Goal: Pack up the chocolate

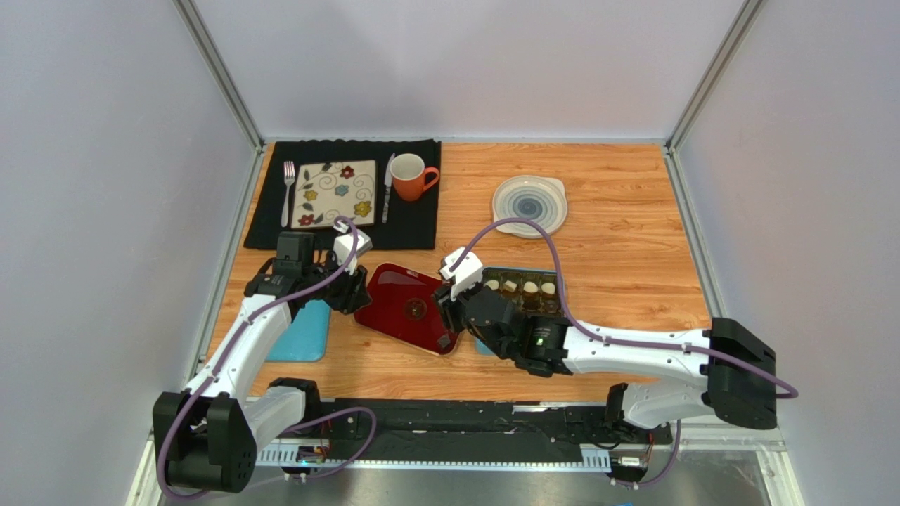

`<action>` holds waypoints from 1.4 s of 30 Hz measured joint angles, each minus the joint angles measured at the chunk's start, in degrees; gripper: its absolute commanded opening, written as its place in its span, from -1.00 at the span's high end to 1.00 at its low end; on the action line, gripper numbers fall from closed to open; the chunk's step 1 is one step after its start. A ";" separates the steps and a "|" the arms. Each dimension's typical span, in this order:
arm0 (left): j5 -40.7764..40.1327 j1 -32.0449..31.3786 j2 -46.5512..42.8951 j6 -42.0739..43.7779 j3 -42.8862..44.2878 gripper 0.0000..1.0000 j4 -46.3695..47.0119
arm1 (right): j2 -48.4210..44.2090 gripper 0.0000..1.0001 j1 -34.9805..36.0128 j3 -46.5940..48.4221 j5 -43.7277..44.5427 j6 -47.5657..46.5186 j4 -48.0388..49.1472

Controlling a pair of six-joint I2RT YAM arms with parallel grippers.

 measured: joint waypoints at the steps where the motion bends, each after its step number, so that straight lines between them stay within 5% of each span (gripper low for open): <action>1: 0.00 0.00 0.00 0.02 0.00 0.02 -0.09 | 0.98 0.30 0.00 0.20 -0.28 -0.02 0.79; 11: 0.02 0.04 0.00 0.11 0.00 0.03 -0.48 | 6.05 0.02 0.11 0.55 -1.51 0.33 5.35; 42: 0.00 0.42 0.00 0.52 0.00 0.07 -0.83 | 7.13 0.11 0.11 -1.57 -1.11 2.01 6.01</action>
